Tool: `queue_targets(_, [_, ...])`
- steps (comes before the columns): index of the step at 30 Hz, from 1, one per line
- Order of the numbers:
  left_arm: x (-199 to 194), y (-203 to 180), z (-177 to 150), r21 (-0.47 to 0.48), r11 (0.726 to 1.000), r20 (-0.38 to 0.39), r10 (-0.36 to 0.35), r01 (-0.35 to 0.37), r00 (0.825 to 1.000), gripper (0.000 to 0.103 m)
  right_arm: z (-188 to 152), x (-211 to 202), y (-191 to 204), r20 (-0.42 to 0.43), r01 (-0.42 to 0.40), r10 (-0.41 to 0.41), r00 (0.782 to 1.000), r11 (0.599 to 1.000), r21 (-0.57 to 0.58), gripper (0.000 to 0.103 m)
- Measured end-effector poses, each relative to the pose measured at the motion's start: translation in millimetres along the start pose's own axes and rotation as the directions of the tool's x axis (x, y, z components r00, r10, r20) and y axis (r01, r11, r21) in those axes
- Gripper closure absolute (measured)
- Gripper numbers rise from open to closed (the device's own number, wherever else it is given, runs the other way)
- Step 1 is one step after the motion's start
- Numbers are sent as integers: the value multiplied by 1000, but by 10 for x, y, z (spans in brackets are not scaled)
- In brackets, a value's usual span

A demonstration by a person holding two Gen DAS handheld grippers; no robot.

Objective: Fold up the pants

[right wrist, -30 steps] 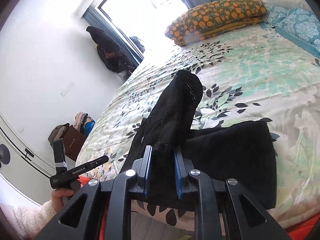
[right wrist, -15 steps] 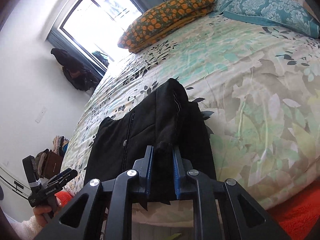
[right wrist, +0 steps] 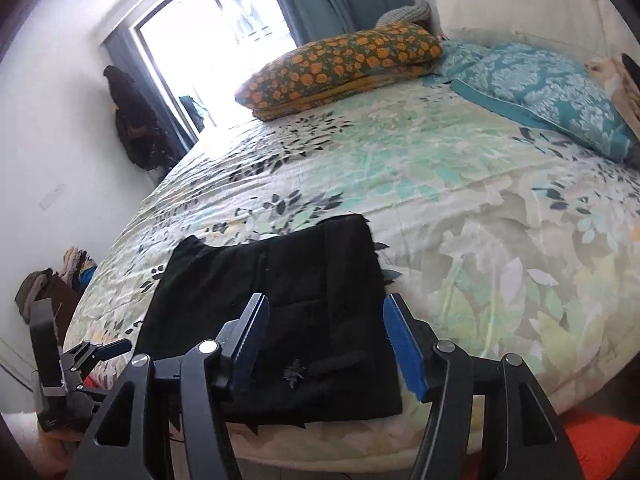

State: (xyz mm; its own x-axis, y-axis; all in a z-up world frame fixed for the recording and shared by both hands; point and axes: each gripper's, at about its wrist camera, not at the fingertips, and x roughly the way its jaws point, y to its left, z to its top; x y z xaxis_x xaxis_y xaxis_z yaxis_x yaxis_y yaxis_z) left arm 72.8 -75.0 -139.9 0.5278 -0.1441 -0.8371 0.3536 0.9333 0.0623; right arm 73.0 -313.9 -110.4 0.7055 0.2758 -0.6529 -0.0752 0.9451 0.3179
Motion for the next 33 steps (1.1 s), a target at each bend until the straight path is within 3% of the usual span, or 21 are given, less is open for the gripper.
queue_targets(3, [4, -34, -12, 23, 1000, -5, 7, -7, 1000, 12, -80, 390, 158, -104, 12, -20, 994, 998, -69, 43])
queue_targets(5, [-40, 53, 2, 3, 1000, -18, -20, 20, 1000, 12, -274, 659, -8, -229, 47, -45, 972, 999, 3, 47])
queue_targets(6, [-78, 139, 23, -26, 999, -13, -25, 25, 1000, 12, -359, 690, -82, -243, 56, -48, 969, 998, 28, 53])
queue_targets(7, [-111, 252, 62, -67, 997, 1, -26, 26, 1000, 12, -389, 670, -117, -234, 57, -46, 971, 998, 38, 57])
queue_targets(11, [43, 756, 429, -231, 973, 1, 6, -5, 1000, 9, -389, 672, -109, -238, 68, -62, 969, 998, 17, 57])
queue_targets(13, [279, 865, 668, -220, 975, -43, 11, -21, 999, 9, -397, 668, -99, -233, 72, -68, 970, 997, 11, 57])
queue_targets(17, [826, 896, 1056, -139, 983, -130, 98, -116, 987, 8, -390, 673, -89, -230, 68, -67, 971, 998, -6, 57])
queue_targets(19, [1054, 1040, 1155, -165, 962, -168, 190, -218, 967, 8, -405, 658, -66, -227, 69, -72, 971, 997, -18, 57])
queue_targets(22, [1101, 1381, 1216, -342, 911, -198, 172, -232, 965, 7, -409, 666, -46, -226, 74, -80, 971, 997, -31, 57])
queue_targets(24, [955, 1457, 1281, -393, 889, -169, 183, -236, 969, 9, -419, 663, -49, -225, 72, -76, 971, 997, -26, 57])
queue_targets(27, [769, 1281, 1413, -351, 928, -77, 106, -127, 991, 9, -415, 659, -72, -229, 65, -66, 971, 998, -14, 57])
queue_targets(29, [824, 1054, 1506, -274, 960, -87, 40, -62, 995, 8, -411, 666, -70, -230, 62, -62, 971, 998, -10, 56])
queue_targets(31, [962, 828, 1508, -190, 980, -126, 35, -59, 991, 8, -408, 669, -72, -231, 59, -60, 971, 998, -10, 56])
queue_targets(33, [1167, 683, 1480, -108, 987, -177, 101, -122, 979, 7, -405, 666, -83, -230, 56, -56, 972, 998, -7, 56])
